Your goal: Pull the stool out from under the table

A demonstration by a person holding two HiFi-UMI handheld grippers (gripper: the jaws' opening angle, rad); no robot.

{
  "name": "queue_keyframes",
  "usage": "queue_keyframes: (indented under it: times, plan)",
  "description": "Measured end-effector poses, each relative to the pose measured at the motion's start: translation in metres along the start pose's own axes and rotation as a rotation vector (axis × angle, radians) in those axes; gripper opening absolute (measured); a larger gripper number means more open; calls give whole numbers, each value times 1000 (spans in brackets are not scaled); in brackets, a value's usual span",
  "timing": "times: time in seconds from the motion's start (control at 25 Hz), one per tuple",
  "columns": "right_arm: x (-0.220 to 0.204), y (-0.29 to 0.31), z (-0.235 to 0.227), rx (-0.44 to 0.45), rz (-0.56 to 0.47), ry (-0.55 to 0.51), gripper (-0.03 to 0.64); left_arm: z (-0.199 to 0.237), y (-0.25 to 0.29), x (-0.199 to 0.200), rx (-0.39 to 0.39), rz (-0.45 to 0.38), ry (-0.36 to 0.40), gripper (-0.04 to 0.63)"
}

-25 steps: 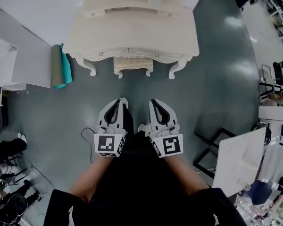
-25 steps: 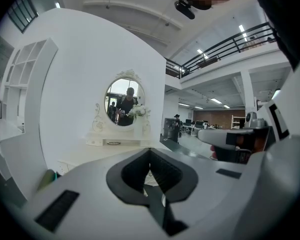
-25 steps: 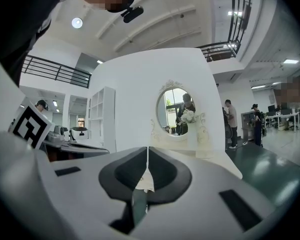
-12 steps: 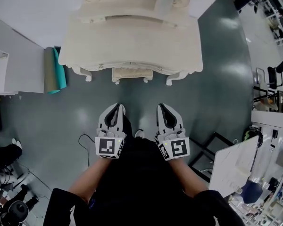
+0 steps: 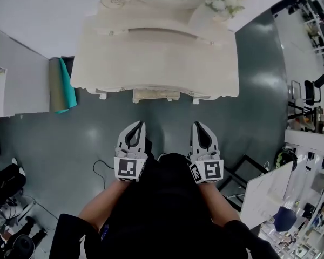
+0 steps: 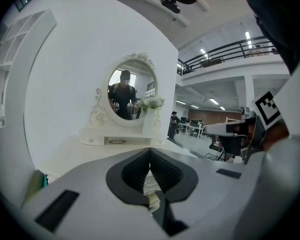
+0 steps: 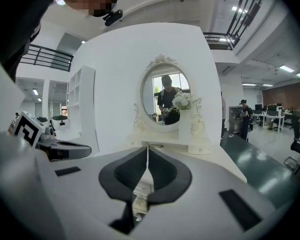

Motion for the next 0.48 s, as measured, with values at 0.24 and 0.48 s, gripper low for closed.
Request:
queue_keyframes:
  times: [0.24, 0.48]
  plan:
    - [-1, 25, 1, -47, 14, -2, 20, 29, 26, -8, -20, 23, 8, 14]
    - [-11, 38, 3, 3, 62, -26, 20, 45, 42, -8, -1, 53, 30, 14]
Point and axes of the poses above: the fingertips, and each gripper's own axes: y forward along the fingers, z to its left, x out of its top, the point moved 4 cm from there along -y, backward along the fingers, and after that the axes turned 4 degrees about y, right-handed, at the moved point
